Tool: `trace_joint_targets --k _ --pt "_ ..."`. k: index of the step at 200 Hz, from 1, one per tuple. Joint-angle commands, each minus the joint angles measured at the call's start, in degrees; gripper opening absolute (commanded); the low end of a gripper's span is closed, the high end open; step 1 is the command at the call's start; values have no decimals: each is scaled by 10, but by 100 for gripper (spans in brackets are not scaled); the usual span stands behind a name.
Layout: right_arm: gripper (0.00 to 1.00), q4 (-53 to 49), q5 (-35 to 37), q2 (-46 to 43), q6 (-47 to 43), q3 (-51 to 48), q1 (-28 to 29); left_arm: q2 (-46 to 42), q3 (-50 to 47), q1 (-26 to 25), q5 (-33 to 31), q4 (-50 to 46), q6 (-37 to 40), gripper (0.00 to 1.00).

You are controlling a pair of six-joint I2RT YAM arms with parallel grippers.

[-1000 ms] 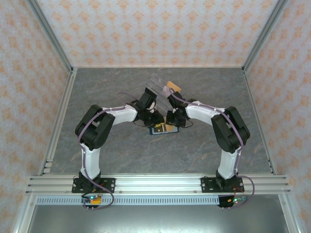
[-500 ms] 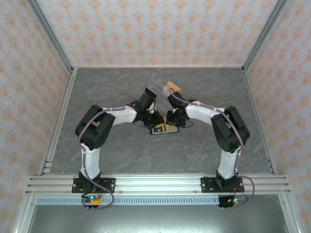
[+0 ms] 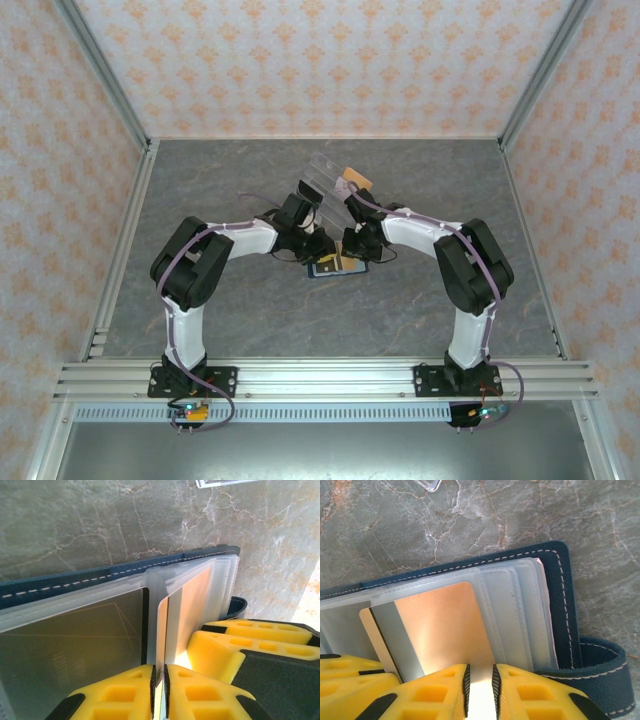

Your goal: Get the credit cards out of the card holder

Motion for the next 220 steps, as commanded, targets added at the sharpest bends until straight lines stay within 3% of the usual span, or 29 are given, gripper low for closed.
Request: trace_joint_targets --k 1,50,95,131,155,180,220 --pt "22 -21 16 31 -6 -3 2 -39 -8 4 19 30 14 14" --pt "21 -21 17 30 -6 -3 2 -33 -7 5 19 28 16 9" --pt "21 -22 18 33 -6 -3 2 -29 6 6 -43 -50 38 23" --pt "21 -21 17 34 -5 -3 2 -11 5 7 -37 -41 32 28" --pt "21 -21 17 34 -5 -4 2 -3 10 6 -29 -32 28 27" --pt "21 -21 16 35 -5 -4 2 7 17 4 -18 -26 28 19" --pt "21 -21 16 35 -5 -5 2 18 19 4 -12 -19 27 17"
